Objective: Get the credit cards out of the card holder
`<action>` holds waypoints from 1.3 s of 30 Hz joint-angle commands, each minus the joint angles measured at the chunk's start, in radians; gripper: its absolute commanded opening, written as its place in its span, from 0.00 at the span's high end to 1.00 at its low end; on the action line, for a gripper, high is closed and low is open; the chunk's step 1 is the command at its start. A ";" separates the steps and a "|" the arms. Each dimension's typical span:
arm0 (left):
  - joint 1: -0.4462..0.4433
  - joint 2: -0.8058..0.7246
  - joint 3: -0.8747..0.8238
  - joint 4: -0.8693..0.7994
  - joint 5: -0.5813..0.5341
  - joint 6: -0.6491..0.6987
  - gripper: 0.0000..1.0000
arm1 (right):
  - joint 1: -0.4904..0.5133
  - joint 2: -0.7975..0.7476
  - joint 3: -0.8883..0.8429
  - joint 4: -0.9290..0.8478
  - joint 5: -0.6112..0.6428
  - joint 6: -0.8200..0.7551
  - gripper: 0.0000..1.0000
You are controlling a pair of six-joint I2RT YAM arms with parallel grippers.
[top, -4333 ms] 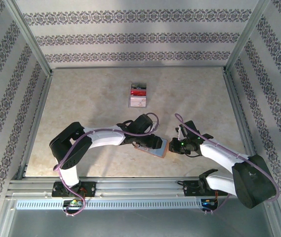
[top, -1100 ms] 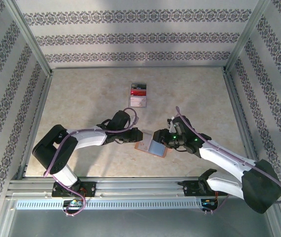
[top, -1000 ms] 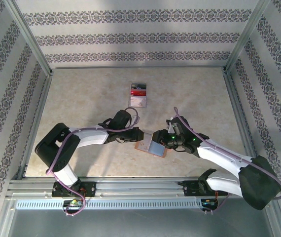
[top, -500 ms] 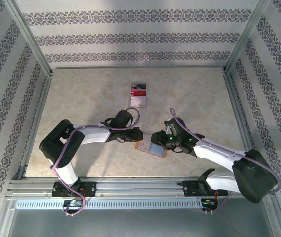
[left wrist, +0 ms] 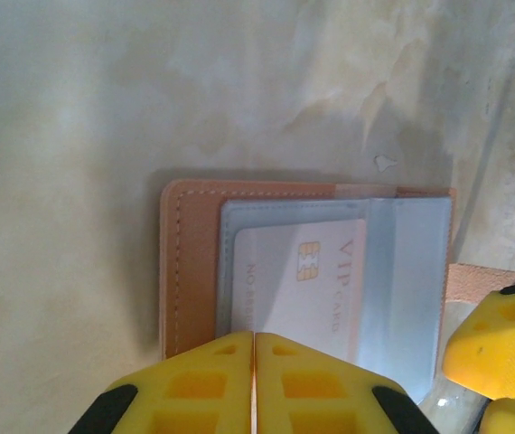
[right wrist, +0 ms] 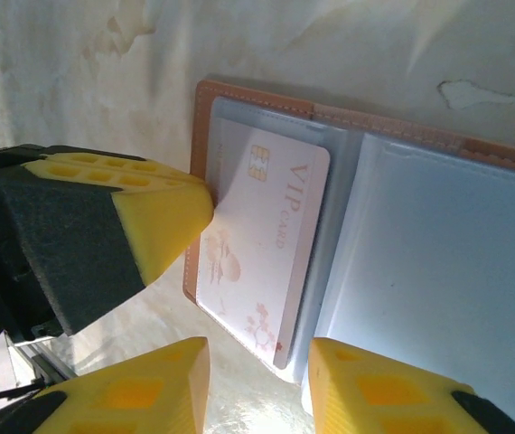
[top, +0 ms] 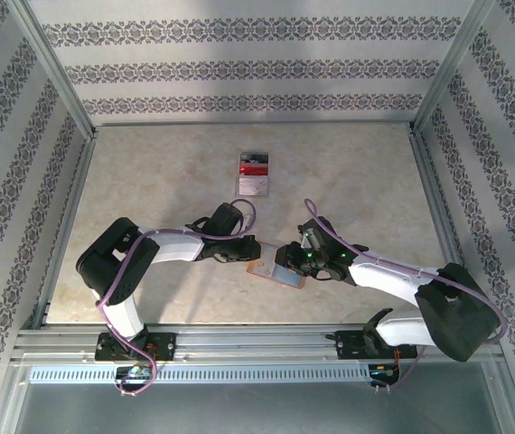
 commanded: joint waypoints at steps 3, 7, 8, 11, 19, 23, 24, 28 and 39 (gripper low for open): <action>0.014 0.008 -0.040 0.033 -0.010 -0.013 0.90 | 0.022 0.033 0.004 0.049 0.026 0.012 0.70; 0.014 0.011 -0.046 0.036 -0.010 -0.013 0.91 | 0.035 0.052 0.007 0.062 0.035 0.022 0.71; 0.014 0.012 -0.046 0.038 -0.009 -0.013 0.91 | 0.035 0.055 0.007 0.062 0.038 0.024 0.71; 0.014 0.015 -0.047 0.042 -0.005 -0.014 0.91 | 0.038 0.065 0.006 0.063 0.049 0.028 0.71; 0.013 0.015 -0.049 0.044 -0.006 -0.015 0.91 | 0.040 0.078 -0.018 0.112 0.057 0.064 0.74; 0.014 0.017 -0.046 0.040 -0.004 -0.013 0.91 | 0.040 0.082 -0.026 0.123 0.059 0.074 0.74; 0.014 0.016 -0.046 0.039 -0.005 -0.013 0.91 | 0.040 0.085 -0.027 0.125 0.059 0.076 0.74; 0.014 0.017 -0.044 0.037 -0.005 -0.013 0.91 | 0.041 0.089 -0.035 0.123 0.065 0.087 0.75; 0.014 0.017 -0.039 0.027 -0.006 -0.011 0.91 | 0.040 0.132 -0.049 0.184 0.053 0.111 0.76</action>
